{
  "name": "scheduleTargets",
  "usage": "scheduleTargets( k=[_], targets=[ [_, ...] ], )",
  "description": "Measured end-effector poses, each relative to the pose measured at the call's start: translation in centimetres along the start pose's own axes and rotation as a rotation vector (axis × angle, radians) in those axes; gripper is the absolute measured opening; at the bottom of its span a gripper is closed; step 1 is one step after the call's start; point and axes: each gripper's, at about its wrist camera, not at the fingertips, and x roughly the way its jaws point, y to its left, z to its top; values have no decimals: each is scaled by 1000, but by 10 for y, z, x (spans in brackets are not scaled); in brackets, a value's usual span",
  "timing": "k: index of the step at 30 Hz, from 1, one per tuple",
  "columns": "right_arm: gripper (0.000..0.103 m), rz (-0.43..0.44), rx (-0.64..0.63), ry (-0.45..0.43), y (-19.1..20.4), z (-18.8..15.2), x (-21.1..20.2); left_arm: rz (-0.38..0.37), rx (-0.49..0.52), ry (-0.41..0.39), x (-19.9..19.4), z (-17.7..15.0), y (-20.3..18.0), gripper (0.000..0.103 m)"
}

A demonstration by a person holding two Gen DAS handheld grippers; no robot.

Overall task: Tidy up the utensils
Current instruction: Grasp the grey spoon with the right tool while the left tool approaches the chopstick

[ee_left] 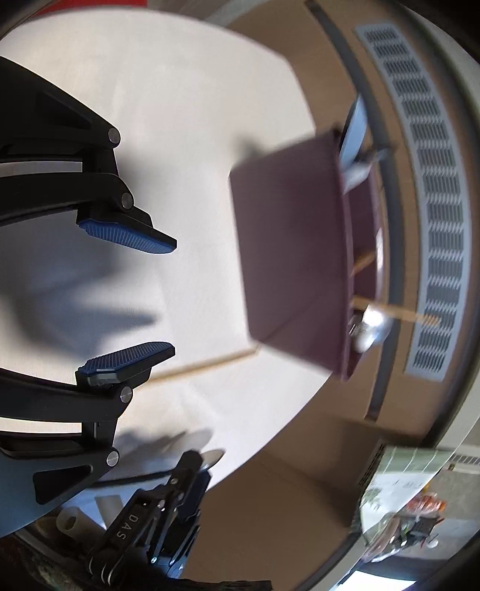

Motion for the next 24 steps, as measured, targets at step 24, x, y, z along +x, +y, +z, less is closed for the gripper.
scheduleTargets(
  k=[24],
  targets=[
    [30,29,143,-64,-17,-14,-49,-12,126,100,24,-10,-33,9]
  ],
)
